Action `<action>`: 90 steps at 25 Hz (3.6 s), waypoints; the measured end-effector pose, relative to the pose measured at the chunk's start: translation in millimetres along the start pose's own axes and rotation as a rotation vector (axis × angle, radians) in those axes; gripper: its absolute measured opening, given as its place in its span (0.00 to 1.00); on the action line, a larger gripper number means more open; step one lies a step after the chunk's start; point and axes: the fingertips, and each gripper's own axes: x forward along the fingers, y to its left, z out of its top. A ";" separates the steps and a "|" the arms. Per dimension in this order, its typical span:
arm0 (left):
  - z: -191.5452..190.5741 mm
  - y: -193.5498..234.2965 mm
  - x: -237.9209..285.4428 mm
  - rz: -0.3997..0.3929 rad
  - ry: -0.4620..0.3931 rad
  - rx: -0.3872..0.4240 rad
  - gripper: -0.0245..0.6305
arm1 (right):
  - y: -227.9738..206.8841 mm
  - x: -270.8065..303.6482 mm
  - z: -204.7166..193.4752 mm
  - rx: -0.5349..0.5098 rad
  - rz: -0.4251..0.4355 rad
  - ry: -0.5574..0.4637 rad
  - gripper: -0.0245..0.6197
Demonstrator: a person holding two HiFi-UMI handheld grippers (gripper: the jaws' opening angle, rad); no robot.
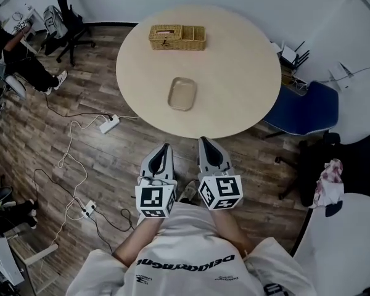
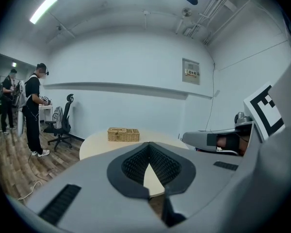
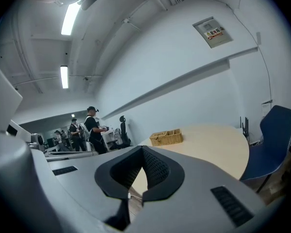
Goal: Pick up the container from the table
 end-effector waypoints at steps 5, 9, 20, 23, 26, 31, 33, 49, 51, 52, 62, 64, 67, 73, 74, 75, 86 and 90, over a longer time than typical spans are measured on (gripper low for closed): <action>-8.3 21.0 34.7 -0.020 0.036 -0.019 0.06 | -6.6 36.1 -12.7 0.004 -0.019 0.060 0.09; -10.1 39.7 68.0 -0.033 0.065 -0.033 0.06 | -16.4 69.5 -18.6 0.017 -0.049 0.099 0.09; -28.9 83.9 158.0 -0.098 0.151 -0.047 0.06 | -50.2 155.9 -41.8 0.051 -0.142 0.178 0.09; -37.8 91.8 183.2 -0.111 0.183 -0.056 0.06 | -63.4 174.7 -51.1 0.064 -0.162 0.202 0.09; -48.9 101.1 202.3 -0.128 0.218 -0.052 0.06 | -73.0 191.1 -61.3 0.083 -0.184 0.220 0.09; -69.2 116.3 230.0 -0.138 0.271 -0.067 0.06 | -86.6 216.7 -80.6 0.104 -0.206 0.262 0.09; -78.8 120.5 239.5 -0.138 0.294 -0.077 0.06 | -93.0 225.8 -87.5 0.107 -0.212 0.277 0.09; -141.5 141.4 302.0 -0.156 0.440 -0.121 0.16 | -135.7 276.3 -133.7 0.157 -0.263 0.368 0.20; -147.6 144.2 307.3 -0.155 0.450 -0.125 0.16 | -140.1 281.0 -138.6 0.160 -0.271 0.375 0.20; -151.2 145.1 309.5 -0.155 0.456 -0.127 0.17 | -142.0 282.7 -141.1 0.162 -0.275 0.379 0.21; -180.4 149.4 325.9 -0.153 0.513 -0.166 0.19 | -162.5 290.4 -166.9 0.222 -0.336 0.415 0.22; -184.0 150.9 328.4 -0.153 0.519 -0.167 0.19 | -165.6 291.1 -169.0 0.225 -0.349 0.415 0.22; -188.5 152.1 330.4 -0.155 0.526 -0.167 0.19 | -168.3 291.2 -172.1 0.227 -0.362 0.421 0.21; -194.6 143.0 332.3 -0.175 0.530 -0.166 0.16 | -172.0 287.3 -179.4 0.234 -0.366 0.435 0.17; -195.0 142.8 332.8 -0.178 0.531 -0.165 0.15 | -171.5 288.2 -180.2 0.236 -0.366 0.435 0.17; -195.6 142.0 333.2 -0.181 0.532 -0.165 0.15 | -171.5 288.6 -180.9 0.238 -0.366 0.436 0.17; -190.4 140.7 329.0 -0.160 0.522 -0.170 0.10 | -165.8 286.2 -172.5 0.225 -0.354 0.420 0.14; -181.3 139.8 326.1 -0.149 0.499 -0.174 0.10 | -162.7 282.6 -164.6 0.219 -0.351 0.405 0.14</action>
